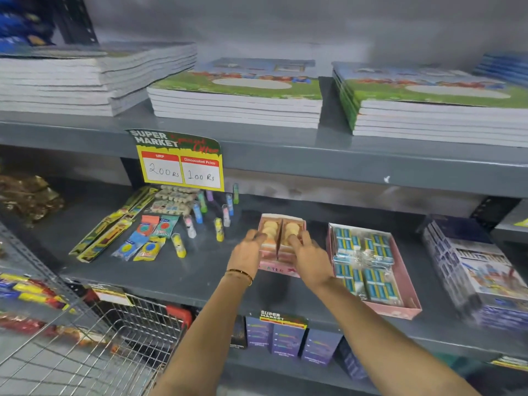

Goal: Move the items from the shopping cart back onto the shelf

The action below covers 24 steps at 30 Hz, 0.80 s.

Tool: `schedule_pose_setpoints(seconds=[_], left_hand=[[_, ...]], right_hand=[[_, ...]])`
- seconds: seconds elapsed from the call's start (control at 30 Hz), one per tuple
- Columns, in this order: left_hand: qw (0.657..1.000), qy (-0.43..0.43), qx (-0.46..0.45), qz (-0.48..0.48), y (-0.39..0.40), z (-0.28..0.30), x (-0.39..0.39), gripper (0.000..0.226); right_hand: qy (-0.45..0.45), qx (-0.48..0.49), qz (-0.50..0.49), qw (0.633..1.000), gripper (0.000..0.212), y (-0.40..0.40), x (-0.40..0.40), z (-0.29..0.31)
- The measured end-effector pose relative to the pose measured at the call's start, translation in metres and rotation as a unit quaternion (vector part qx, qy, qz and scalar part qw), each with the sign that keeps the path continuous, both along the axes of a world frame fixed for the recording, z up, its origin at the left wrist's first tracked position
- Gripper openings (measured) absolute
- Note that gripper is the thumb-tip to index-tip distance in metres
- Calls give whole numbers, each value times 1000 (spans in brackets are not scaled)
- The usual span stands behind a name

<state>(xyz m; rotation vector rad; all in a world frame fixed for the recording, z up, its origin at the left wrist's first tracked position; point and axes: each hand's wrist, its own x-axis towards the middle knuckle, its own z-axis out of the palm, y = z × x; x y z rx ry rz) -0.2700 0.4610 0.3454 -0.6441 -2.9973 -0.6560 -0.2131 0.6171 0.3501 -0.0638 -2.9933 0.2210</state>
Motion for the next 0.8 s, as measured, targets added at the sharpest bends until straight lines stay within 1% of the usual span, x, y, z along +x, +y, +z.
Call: schedule_pose_setpoints(seconds=[0.1, 0.17, 0.23, 0.4, 0.53, 0.63, 0.7, 0.73, 0.8], left_hand=[[999, 10, -44, -13, 2, 1, -3, 45], [997, 20, -70, -18, 5, 2, -5, 44], [996, 28, -81, -19, 6, 1, -8, 46], [994, 49, -89, -27, 6, 0, -14, 45], [994, 49, -99, -22, 7, 3, -12, 46], [993, 49, -103, -22, 7, 5, -4, 52], [994, 69, -82, -32, 7, 10, 2, 58], [992, 95, -71, -37, 6, 11, 3, 61], [989, 118, -74, -42, 6, 27, 13, 64]], right_hand=[[-4, 10, 3, 1000, 49, -1, -6, 2], [-9, 18, 5, 1000, 47, 0, -9, 5], [-9, 17, 8, 1000, 45, 1, -10, 6], [-11, 36, 12, 999, 43, -1, -14, 7], [-19, 65, 7, 998, 44, -2, -14, 8], [-23, 57, 4, 998, 48, -4, -8, 12], [-16, 57, 5, 998, 50, -7, -2, 18], [-4, 61, 7, 998, 49, -7, 1, 19], [18, 75, -8, 997, 45, -12, 7, 29]])
